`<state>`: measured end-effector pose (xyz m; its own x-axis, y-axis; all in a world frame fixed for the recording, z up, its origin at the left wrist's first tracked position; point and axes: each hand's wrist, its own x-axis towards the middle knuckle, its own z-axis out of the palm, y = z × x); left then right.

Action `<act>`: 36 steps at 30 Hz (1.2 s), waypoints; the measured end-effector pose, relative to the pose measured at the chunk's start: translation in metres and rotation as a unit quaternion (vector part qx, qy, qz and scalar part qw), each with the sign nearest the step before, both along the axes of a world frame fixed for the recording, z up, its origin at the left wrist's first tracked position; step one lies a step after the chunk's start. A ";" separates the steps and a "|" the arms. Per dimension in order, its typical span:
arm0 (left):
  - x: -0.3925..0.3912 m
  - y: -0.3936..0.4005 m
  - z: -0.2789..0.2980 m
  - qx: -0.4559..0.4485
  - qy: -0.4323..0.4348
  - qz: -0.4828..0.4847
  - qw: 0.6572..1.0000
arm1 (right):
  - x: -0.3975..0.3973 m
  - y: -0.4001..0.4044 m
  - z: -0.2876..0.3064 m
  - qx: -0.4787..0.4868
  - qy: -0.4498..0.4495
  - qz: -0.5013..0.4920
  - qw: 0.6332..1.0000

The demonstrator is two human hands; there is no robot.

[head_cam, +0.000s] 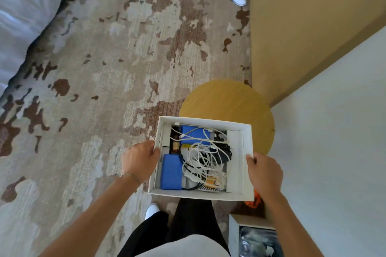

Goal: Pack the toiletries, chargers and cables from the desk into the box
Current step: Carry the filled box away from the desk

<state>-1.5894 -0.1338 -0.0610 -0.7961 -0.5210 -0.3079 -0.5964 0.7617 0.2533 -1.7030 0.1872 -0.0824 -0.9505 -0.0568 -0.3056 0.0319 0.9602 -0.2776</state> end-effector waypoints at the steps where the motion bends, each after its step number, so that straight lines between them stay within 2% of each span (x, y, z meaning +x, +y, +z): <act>1: -0.011 0.003 -0.008 0.002 -0.004 -0.002 1.000 | -0.012 0.003 -0.008 0.004 -0.006 0.004 1.000; 8: -0.080 0.020 -0.068 0.022 -0.033 0.011 0.999 | -0.089 0.018 -0.059 0.000 -0.023 0.018 1.000; 17: -0.154 0.033 -0.131 0.039 -0.062 0.031 0.997 | -0.150 0.029 -0.115 0.001 -0.028 0.021 0.999; 33: -0.207 0.035 -0.168 0.022 -0.084 -0.013 0.996 | -0.191 0.033 -0.157 0.014 -0.043 -0.004 0.999; 36: -0.211 0.032 -0.163 0.019 -0.115 -0.031 0.993 | -0.196 0.034 -0.156 0.019 -0.066 0.006 0.998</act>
<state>-1.8008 -0.1014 -0.2243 -0.7332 -0.4578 -0.5028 -0.5938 0.7914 0.1453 -1.8988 0.2213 -0.2379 -0.9013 -0.0537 -0.4299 0.0544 0.9704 -0.2353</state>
